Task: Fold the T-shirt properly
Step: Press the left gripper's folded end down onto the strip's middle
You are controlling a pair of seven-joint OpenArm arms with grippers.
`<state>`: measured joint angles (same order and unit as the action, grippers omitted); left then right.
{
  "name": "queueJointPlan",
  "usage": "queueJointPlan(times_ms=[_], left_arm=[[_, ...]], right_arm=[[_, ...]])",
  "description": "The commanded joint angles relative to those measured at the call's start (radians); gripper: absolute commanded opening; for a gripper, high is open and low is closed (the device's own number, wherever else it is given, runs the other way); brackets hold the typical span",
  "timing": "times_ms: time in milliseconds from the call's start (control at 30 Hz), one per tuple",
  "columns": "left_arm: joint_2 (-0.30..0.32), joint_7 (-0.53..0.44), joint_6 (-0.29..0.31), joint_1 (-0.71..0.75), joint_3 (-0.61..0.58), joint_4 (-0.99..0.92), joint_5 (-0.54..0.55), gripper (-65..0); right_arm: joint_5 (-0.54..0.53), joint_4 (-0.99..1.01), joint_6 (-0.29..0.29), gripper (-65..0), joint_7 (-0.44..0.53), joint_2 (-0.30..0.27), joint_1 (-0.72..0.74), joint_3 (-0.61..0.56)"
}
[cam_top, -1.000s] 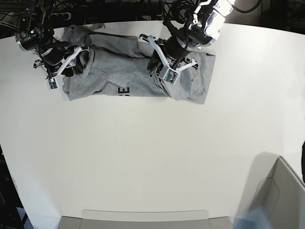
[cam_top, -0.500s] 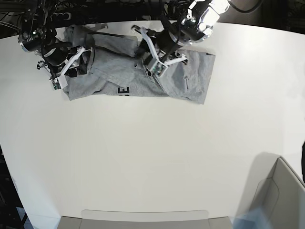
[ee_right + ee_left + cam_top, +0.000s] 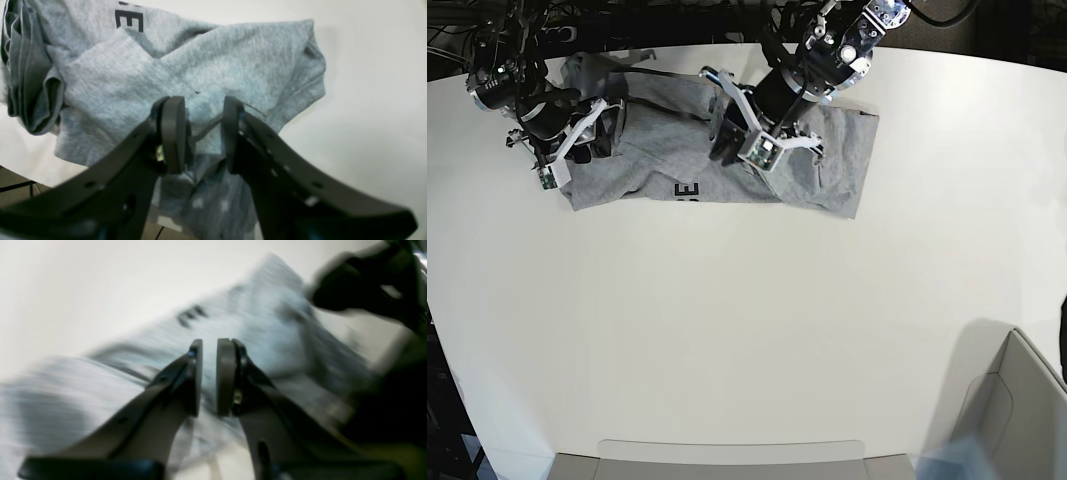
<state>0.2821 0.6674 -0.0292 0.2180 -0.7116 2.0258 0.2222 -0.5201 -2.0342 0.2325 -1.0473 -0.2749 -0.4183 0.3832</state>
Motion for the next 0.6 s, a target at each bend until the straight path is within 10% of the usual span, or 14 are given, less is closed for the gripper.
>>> queueJointPlan(times_ms=[0,200,567], left_arm=[[-0.002,-0.027,-0.036,-0.002,0.002,0.017,-0.016,-53.1],[0.041,-0.025,-0.219,-0.041,0.002,-0.015,-0.036,-44.3],[0.038,0.144,-0.226,-0.055,-0.001,-0.099,-0.036,-40.7]], right_arm=[[-0.008,-0.013,0.001,-45.2,0.019,-0.016,0.005,0.009],[-0.008,-0.013,0.001,-45.2,0.019,-0.011,0.005,0.006],[-0.008,-0.013,0.001,-45.2,0.019,-0.016,0.003,0.009]])
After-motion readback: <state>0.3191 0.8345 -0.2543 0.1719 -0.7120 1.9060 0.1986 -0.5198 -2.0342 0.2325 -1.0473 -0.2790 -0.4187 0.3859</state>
